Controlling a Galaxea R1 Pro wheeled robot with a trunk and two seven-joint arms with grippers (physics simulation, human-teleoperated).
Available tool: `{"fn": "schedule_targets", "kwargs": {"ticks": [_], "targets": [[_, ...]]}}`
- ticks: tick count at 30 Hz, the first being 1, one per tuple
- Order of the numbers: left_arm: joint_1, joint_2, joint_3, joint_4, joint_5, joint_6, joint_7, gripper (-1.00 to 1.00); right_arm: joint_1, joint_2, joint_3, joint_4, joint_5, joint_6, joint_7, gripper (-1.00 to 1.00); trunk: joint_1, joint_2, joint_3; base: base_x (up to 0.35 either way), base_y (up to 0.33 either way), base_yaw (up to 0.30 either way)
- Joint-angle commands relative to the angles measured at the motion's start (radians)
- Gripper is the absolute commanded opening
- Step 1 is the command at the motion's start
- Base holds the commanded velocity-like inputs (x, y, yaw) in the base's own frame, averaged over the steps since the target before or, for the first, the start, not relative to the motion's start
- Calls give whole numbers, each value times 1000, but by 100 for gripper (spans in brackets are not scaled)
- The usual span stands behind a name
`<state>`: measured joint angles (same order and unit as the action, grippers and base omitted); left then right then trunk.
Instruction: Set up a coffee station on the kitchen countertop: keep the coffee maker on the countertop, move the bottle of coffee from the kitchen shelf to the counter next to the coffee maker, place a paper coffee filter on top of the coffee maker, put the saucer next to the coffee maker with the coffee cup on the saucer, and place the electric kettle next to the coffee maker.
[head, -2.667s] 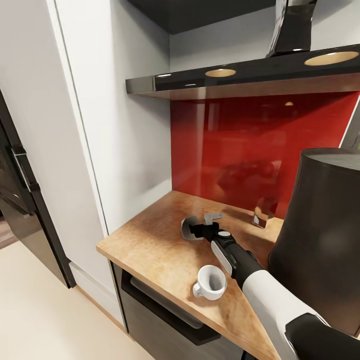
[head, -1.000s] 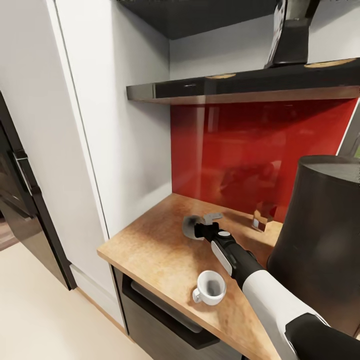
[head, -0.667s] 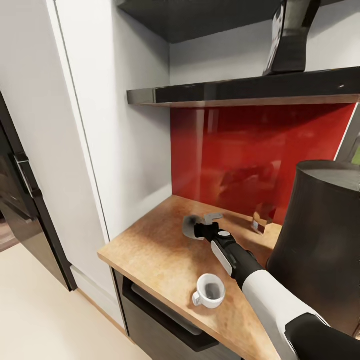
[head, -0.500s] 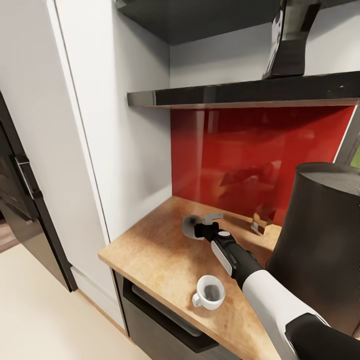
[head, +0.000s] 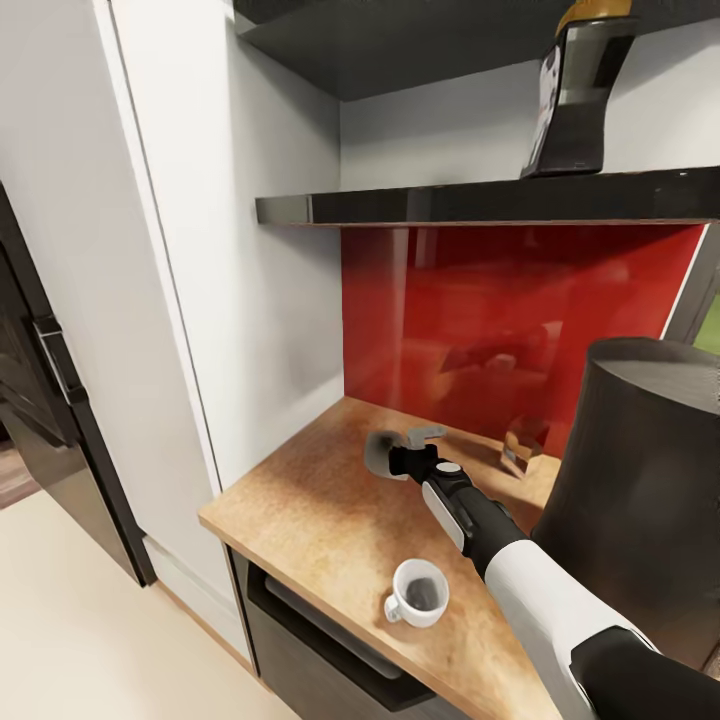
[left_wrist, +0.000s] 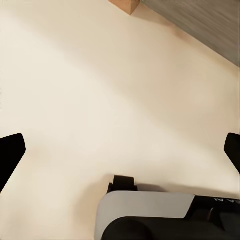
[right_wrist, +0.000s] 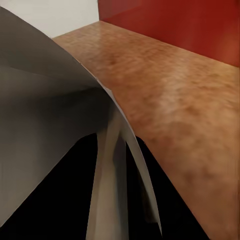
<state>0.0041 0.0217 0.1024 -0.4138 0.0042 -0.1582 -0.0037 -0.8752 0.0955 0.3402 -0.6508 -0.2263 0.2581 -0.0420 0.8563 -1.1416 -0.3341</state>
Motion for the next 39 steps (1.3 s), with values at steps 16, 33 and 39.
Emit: {"fn": "schedule_targets", "kwargs": {"ticks": [16,33,39], "targets": [[0,0,2,0,0,-1,-1,100,-1,0,4,-10,-10,5,-5,-100,-23,42,18,0,0,0],[0,0,2,0,0,-1,-1,100,18,-3,0,-334,-11,215,0,-100,-23,42,18,-28,0,0],[0,0,1,0,0,-1,0,100,119,-7,-1,-603,-11,349,1,-100,-23,42,18,-214,0,0]]}}
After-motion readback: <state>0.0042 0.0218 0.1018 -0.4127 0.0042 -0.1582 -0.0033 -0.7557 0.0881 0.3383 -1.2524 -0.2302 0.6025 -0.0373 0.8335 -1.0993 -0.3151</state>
